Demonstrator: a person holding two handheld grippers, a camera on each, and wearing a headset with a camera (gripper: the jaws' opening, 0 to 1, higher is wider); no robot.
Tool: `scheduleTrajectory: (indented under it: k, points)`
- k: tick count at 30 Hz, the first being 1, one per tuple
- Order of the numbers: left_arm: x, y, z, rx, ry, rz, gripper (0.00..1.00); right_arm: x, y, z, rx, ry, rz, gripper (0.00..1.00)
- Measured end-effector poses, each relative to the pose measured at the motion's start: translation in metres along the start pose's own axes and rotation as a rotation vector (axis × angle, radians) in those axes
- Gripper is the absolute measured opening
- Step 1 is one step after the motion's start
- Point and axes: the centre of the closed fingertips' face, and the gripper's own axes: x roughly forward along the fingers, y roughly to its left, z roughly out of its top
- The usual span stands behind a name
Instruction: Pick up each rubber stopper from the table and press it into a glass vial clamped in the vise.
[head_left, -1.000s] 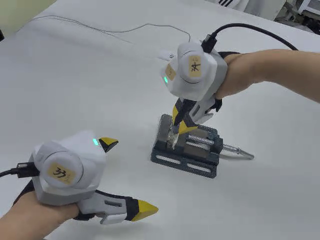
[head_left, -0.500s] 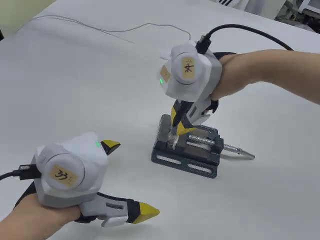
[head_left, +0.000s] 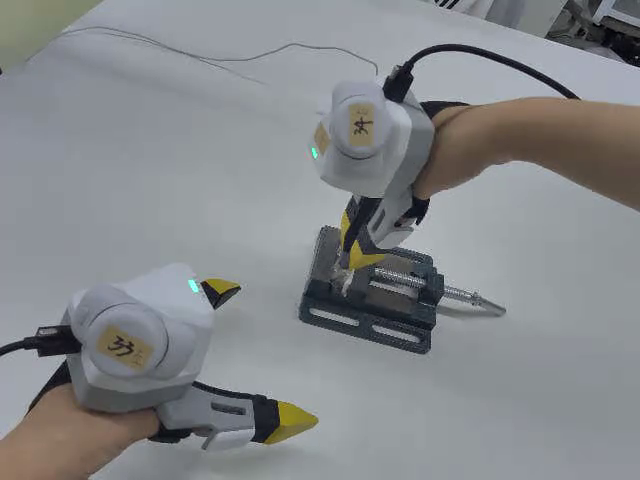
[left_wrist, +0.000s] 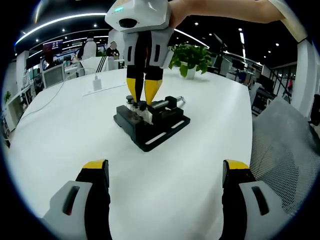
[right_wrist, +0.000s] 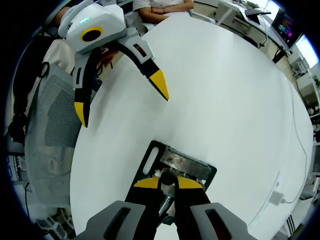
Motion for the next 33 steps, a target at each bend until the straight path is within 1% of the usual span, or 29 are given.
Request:
scheduleTrajectory:
  k: [3, 5, 8, 9, 13, 17, 21, 22, 24, 26, 27, 29, 33]
  points:
    - [-0.0001, 0.0002, -0.0002, 0.001, 0.000, 0.001, 0.93, 0.0004, 0.0012, -0.0013, 0.010, 0.015, 0.002, 0.05]
    - [-0.0001, 0.0008, -0.0003, 0.000, -0.001, 0.003, 0.93, 0.0001, 0.0013, -0.0013, 0.050, 0.015, 0.002, 0.05]
    - [0.0003, 0.0006, -0.0003, -0.001, 0.000, 0.003, 0.93, 0.0000, 0.0015, -0.0016, 0.081, 0.012, 0.002, 0.05]
    - [0.0006, 0.0001, 0.0000, -0.001, -0.001, 0.000, 0.93, -0.0004, 0.0016, -0.0017, 0.058, 0.009, 0.004, 0.05]
    - [0.0015, -0.0006, 0.0009, 0.000, -0.003, -0.003, 0.93, -0.0002, 0.0003, -0.0015, 0.056, 0.014, 0.001, 0.05]
    - [0.0012, -0.0007, 0.0006, -0.001, -0.003, -0.003, 0.93, -0.0001, 0.0012, -0.0010, 0.047, 0.034, -0.001, 0.05]
    - [0.0000, -0.0008, -0.0012, -0.005, -0.002, -0.002, 0.92, -0.0007, 0.0009, -0.0012, 0.050, 0.051, -0.003, 0.05]
    - [0.0000, -0.0008, -0.0021, -0.006, 0.000, -0.001, 0.92, -0.0007, 0.0008, -0.0016, 0.064, 0.061, -0.002, 0.05]
    - [0.0002, -0.0010, -0.0030, -0.007, 0.000, -0.002, 0.92, 0.0003, 0.0015, -0.0008, 0.062, 0.064, 0.001, 0.05]
    - [0.0001, -0.0010, -0.0032, -0.008, 0.001, -0.002, 0.92, 0.0024, 0.0022, 0.0000, 0.080, 0.069, 0.007, 0.05]
    - [0.0001, -0.0009, -0.0030, -0.009, -0.001, -0.002, 0.92, 0.0021, 0.0014, 0.0006, 0.071, 0.070, 0.004, 0.05]
    - [0.0002, -0.0007, -0.0028, -0.009, -0.001, -0.002, 0.92, 0.0022, 0.0012, 0.0000, 0.103, 0.071, 0.005, 0.05]
    - [0.0011, -0.0013, -0.0020, -0.008, -0.002, -0.004, 0.92, 0.0029, 0.0003, -0.0007, 0.169, 0.047, 0.012, 0.04]
